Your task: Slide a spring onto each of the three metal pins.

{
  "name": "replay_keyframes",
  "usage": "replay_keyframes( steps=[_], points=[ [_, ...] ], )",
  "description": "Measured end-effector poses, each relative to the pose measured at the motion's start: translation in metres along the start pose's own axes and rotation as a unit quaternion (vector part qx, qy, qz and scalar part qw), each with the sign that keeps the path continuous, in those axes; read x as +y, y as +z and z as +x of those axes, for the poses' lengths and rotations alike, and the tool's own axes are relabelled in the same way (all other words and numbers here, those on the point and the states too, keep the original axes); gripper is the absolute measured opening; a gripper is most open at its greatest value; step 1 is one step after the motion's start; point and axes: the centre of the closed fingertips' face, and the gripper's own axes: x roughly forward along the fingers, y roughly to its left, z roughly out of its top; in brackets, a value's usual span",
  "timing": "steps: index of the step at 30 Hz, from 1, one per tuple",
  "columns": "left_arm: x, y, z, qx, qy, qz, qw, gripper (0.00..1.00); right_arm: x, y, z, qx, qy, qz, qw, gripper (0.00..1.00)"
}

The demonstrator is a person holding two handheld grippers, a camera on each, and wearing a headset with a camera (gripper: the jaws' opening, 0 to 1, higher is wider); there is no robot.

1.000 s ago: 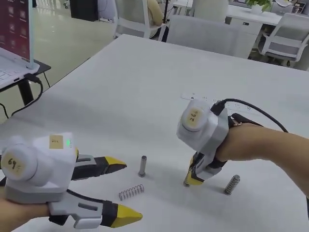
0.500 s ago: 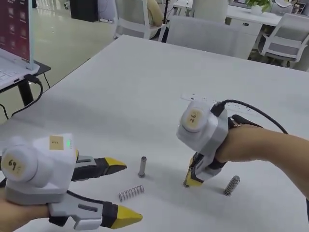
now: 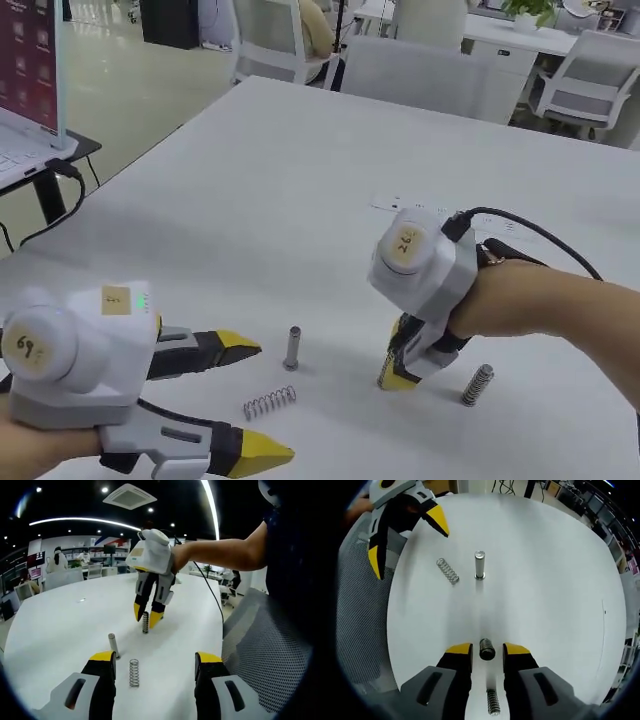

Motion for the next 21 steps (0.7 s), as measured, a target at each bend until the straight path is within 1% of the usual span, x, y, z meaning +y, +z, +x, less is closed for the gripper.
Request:
replay_keyframes(
  steps=[4,11,17,21],
  points=[
    [0.0,0.0,-0.001,0.0,0.001,0.0,1.0,0.59,-0.001,0.007,-0.005,-0.013,-0.006,-0.007,0.9999,0.23],
    [0.0,0.001,-0.002,0.001,0.004,0.002,1.0,0.59,0.003,0.02,-0.012,-0.027,-0.009,-0.023,0.9993,0.24],
    [0.001,0.0,-0.003,0.001,0.007,0.001,1.0,0.58,0.011,0.03,-0.014,-0.035,-0.003,-0.039,0.9986,0.23],
    [0.0,0.0,-0.005,0.0,0.01,0.001,1.0,0.58,0.019,0.038,-0.013,-0.036,0.003,-0.057,0.9977,0.21]
  ],
)
